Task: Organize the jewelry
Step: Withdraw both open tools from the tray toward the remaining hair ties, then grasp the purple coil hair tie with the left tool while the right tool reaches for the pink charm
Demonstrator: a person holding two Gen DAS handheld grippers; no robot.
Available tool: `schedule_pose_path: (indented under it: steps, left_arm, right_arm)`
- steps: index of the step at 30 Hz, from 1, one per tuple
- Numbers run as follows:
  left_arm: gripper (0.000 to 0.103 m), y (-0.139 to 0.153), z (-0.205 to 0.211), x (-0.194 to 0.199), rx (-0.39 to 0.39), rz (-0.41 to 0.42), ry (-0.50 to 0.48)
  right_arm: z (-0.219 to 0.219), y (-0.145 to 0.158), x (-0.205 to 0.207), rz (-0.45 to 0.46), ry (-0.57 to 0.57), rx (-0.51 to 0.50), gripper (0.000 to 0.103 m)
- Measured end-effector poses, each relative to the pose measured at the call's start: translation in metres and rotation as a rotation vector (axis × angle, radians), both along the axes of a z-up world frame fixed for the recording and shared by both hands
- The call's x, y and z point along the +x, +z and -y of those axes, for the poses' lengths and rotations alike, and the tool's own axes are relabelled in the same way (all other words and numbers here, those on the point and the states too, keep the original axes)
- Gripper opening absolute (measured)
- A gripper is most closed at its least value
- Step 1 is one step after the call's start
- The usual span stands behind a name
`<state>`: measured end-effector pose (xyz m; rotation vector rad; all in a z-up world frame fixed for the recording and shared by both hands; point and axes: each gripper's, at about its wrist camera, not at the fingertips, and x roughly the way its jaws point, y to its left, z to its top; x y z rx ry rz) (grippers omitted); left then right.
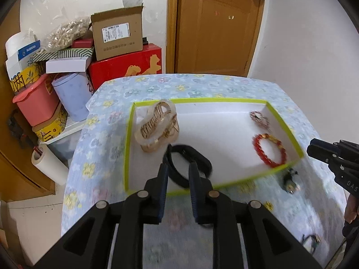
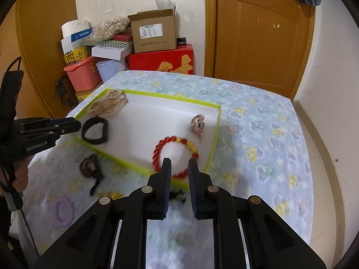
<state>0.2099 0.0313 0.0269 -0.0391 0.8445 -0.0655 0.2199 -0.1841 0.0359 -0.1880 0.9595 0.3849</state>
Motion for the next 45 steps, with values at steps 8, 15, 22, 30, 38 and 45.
schedule_pose_path:
  steps: [8,15,22,30,38,45]
  left_arm:
    - [0.021,0.009,0.015,-0.06,-0.011,0.015,-0.028]
    - [0.021,0.018,0.022,-0.105,-0.032,0.033,-0.024]
    - [0.029,0.024,0.028,-0.144,-0.04,0.05,-0.029]
    - [0.03,0.024,0.036,-0.174,-0.045,0.05,-0.03]
    - [0.031,0.023,0.041,-0.187,-0.049,0.051,-0.036]
    - [0.032,0.018,0.042,-0.188,-0.054,0.041,-0.036]
  right_arm:
    - [0.009,0.016,-0.056,0.01,-0.005,0.02,0.016]
    - [0.016,0.031,-0.102,0.023,-0.023,0.041,0.018]
    - [0.018,0.038,-0.139,0.03,-0.02,0.05,0.021]
    - [0.019,0.044,-0.164,0.038,-0.013,0.06,0.022]
    - [0.021,0.046,-0.177,0.041,-0.014,0.071,0.022]
    - [0.025,0.041,-0.178,0.028,-0.027,0.077,0.028]
